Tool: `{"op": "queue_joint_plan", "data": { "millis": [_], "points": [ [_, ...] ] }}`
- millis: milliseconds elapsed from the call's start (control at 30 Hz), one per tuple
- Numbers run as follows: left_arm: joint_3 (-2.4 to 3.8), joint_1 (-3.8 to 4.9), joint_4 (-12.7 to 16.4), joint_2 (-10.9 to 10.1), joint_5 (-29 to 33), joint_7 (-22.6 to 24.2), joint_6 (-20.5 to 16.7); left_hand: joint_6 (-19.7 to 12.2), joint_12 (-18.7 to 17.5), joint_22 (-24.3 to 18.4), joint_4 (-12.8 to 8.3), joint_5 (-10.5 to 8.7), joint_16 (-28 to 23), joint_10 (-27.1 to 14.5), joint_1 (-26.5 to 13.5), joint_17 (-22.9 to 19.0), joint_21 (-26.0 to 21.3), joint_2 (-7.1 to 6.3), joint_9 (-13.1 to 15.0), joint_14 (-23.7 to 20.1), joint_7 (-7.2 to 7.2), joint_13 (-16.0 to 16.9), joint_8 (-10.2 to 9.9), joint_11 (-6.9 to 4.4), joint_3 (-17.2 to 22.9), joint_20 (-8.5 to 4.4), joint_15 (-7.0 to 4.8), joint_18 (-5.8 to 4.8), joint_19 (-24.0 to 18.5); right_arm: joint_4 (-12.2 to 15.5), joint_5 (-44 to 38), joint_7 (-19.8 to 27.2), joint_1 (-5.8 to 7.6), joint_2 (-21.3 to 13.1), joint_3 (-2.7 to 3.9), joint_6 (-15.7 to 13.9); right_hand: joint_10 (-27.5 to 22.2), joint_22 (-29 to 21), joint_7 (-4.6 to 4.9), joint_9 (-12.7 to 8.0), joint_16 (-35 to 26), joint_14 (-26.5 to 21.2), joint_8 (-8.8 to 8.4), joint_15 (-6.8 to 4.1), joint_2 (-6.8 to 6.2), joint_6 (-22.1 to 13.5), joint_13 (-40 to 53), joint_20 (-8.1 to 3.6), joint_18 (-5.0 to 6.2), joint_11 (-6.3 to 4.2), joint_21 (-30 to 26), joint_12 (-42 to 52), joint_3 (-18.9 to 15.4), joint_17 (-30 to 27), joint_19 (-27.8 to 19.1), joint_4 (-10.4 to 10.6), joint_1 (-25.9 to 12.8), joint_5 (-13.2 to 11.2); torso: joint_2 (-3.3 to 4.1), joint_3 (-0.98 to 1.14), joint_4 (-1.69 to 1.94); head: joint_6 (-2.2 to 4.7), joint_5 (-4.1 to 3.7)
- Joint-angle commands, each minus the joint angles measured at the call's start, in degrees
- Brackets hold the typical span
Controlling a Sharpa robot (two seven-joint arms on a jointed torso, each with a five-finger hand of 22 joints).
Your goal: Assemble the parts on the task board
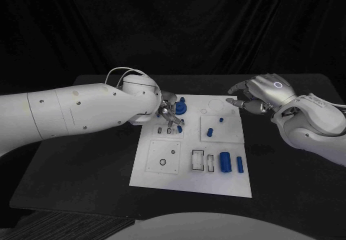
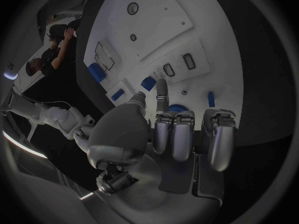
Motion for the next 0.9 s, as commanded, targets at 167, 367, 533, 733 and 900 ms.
{"op": "queue_joint_plan", "data": {
  "millis": [167, 367, 533, 733, 900],
  "points": [
    [0.05, -0.61, -0.5, 0.7, -0.1, 0.6, 0.8, 0.2, 0.2, 14.7, -0.3, -0.20, 0.2, 6.0, -0.2, 15.1, 0.0, 0.13, 0.1, 5.9, -0.16, 15.1, -0.2, -0.41, 0.0, -0.43, -0.30, -0.23, 5.6, 0.3, -0.4, -1.4, -0.16, -0.1, 0.04, -0.1, 5.1, 12.0, 0.00, -0.1, 0.2, 4.1, -0.29, 0.00, -0.13, 0.4, 13.4, -0.07, 0.49, 0.02, -0.1, -0.3, 0.5, 4.2, 2.3, -0.1, 0.7, 0.4, 0.04, -0.03, 0.06, -0.27, -0.19],
    [0.05, -0.92, -0.8, 1.2, -0.1, 1.3, -0.3, -0.2, 0.2, 14.4, -0.5, 0.34, 0.2, 6.0, 0.2, 15.1, -0.3, 0.35, 0.5, 5.9, -0.05, 15.1, -0.6, -0.33, 0.3, -0.39, -0.25, -0.12, 5.3, 0.2, -0.4, -1.4, -0.16, -0.1, 0.04, 0.0, 5.1, 12.0, 0.00, -0.1, 0.2, 4.1, -0.29, 0.00, -0.13, 0.4, 13.4, -0.07, 0.49, 0.02, -0.1, -0.3, 0.5, 4.2, 2.3, -0.1, 0.7, 0.4, 0.04, 0.03, 0.01, -0.38, -0.25],
    [0.05, -1.00, -1.1, 1.4, -0.1, 1.5, -0.3, -0.3, 0.2, 14.4, -0.5, 0.70, 0.2, 6.0, 0.3, 15.1, -0.3, 0.41, 0.6, 5.9, -0.02, 15.1, -0.8, -0.31, 0.4, -0.37, -0.22, -0.13, 5.3, 0.1, -0.4, -1.5, -0.18, 0.0, 0.04, 0.1, 5.1, 12.0, 0.00, -0.1, 0.2, 4.1, -0.30, -0.01, -0.11, 0.4, 13.4, -0.07, 0.49, 0.02, -0.1, -0.4, 0.6, 4.2, 2.3, -0.1, 0.8, 0.5, 0.03, 0.03, -0.02, -0.47, -0.30],
    [0.05, -1.03, -1.2, 1.7, -0.1, 1.5, -0.2, -0.3, 0.2, 14.3, -0.5, 0.85, 0.2, 6.0, 0.3, 15.1, -0.4, 0.48, 0.7, 5.9, -0.01, 15.1, -0.8, -0.30, 0.4, -0.36, -0.21, -0.08, 5.2, 0.0, -0.4, -1.6, -0.23, 0.1, 0.04, 0.2, 5.1, 12.0, 0.01, -0.1, 0.1, 4.1, -0.31, -0.01, -0.08, 0.4, 13.4, -0.07, 0.50, 0.02, -0.2, -0.4, 0.6, 4.2, 2.2, -0.1, 0.9, 0.6, 0.03, 0.02, -0.01, -0.63, -0.37],
    [0.05, -1.05, -1.4, 2.0, -0.1, 1.6, -0.2, -0.3, 0.2, 14.3, -0.5, 0.89, 0.2, 6.0, 0.3, 15.1, -0.4, 0.48, 0.8, 5.9, -0.01, 15.1, -0.8, -0.29, 0.4, -0.35, -0.21, -0.07, 5.1, -0.1, -0.4, -1.7, -0.30, 0.2, 0.04, 0.4, 5.1, 12.0, 0.01, -0.1, 0.1, 4.1, -0.31, -0.01, -0.08, 0.4, 13.4, -0.07, 0.50, 0.02, -0.2, -0.4, 0.6, 4.2, 2.2, -0.1, 0.9, 0.6, 0.03, 0.02, 0.00, -0.73, -0.40]
  ]
}}
